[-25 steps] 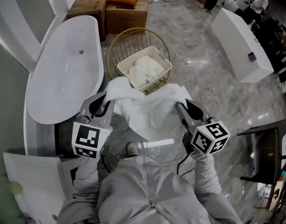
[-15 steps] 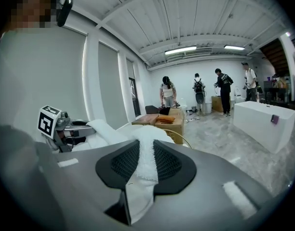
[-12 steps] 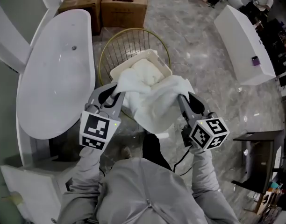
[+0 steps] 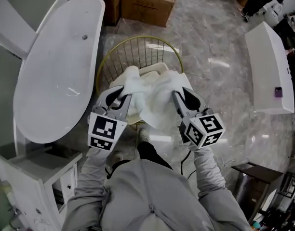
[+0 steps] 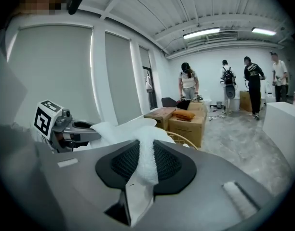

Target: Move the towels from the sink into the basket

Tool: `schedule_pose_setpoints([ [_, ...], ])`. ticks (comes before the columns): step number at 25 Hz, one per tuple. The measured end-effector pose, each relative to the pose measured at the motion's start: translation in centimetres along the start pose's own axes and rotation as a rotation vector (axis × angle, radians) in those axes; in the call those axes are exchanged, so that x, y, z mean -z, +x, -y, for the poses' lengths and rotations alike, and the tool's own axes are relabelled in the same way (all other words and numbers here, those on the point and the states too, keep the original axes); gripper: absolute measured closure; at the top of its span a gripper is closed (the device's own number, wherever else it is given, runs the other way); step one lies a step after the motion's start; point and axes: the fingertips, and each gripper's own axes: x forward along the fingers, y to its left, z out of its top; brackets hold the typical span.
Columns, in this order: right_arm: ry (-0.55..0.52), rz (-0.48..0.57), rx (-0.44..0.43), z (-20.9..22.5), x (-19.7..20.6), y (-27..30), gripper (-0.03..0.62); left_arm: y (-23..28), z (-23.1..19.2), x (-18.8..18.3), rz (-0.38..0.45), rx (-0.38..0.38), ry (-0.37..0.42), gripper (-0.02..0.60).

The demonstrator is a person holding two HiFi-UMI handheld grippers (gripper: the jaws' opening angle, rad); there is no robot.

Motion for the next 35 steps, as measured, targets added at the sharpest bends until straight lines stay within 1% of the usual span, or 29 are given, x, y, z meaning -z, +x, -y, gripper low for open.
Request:
schedule_pose_setpoints([
  [4,-0.045,-0.022,-0.091,2.7,1.5,5.9,0.513,4.9,-0.3,2.5,-0.073,-0.026,-0.043,0.480],
  [7,-0.070,-0.086,-0.128,4.6,4.3,9.9,0.513,8.0,0.1,5.5,-0.141,-0.025,-0.115,0.480],
  [9,-0.069,-0.151,-0.135,5.7,6.8,12.1,0.513,9.9,0.6,7.8,-0.185,-0.017,-0.156,0.480],
  [11,-0.062,-0.237,-0.138,6.7,9.9,13.8,0.511,11.4,1.3,10.0,-0.225,-0.001,-0.175,0.480],
  [14,-0.057,-0.376,-0.149,7.6,14.8,15.2,0.511,12.9,3.1,13.1,-0.273,0.059,-0.203,0.475],
  [16,-0.034,-0.422,-0.165,7.8,17.1,15.7,0.511,13.6,4.1,15.0,-0.307,0.098,-0.225,0.463],
  [18,0.014,-0.435,-0.174,8.0,18.5,16.1,0.510,14.2,4.9,16.7,-0.334,0.125,-0.247,0.434],
  [19,0.042,-0.438,-0.170,8.3,19.0,16.2,0.508,14.4,5.3,17.5,-0.342,0.141,-0.256,0.405],
  [20,0.067,-0.443,-0.162,8.6,19.5,16.4,0.499,14.4,5.7,18.1,-0.347,0.160,-0.261,0.357],
  [21,0.086,-0.453,-0.153,8.8,19.9,16.4,0.479,14.4,6.1,18.7,-0.353,0.182,-0.261,0.293],
  [22,0.098,-0.465,-0.146,9.1,20.3,16.4,0.454,14.3,6.5,19.1,-0.362,0.200,-0.259,0.265],
  [23,0.104,-0.477,-0.141,9.3,20.6,16.3,0.433,14.0,6.8,19.4,-0.372,0.211,-0.261,0.261],
  [25,0.108,-0.488,-0.137,9.5,21.0,16.0,0.418,13.4,6.7,19.5,-0.379,0.204,-0.261,0.255],
  [26,0.113,-0.486,-0.134,9.5,21.0,15.6,0.413,13.1,6.5,19.4,-0.374,0.192,-0.249,0.253],
  [28,0.140,-0.460,-0.123,9.6,20.3,14.4,0.407,12.1,6.0,18.7,-0.364,0.172,-0.187,0.232],
  [29,0.156,-0.439,-0.115,9.7,19.8,13.7,0.407,11.6,5.8,18.3,-0.362,0.166,-0.153,0.232],
  [31,0.177,-0.405,-0.105,9.6,18.8,12.7,0.407,10.7,5.1,17.6,-0.358,0.148,-0.120,0.232],
  [33,0.188,-0.385,-0.100,9.5,18.2,11.7,0.407,9.6,4.4,16.9,-0.345,0.116,-0.128,0.232],
  [35,0.196,-0.367,-0.099,9.2,17.5,10.7,0.407,8.5,3.9,15.9,-0.312,0.084,-0.140,0.232],
])
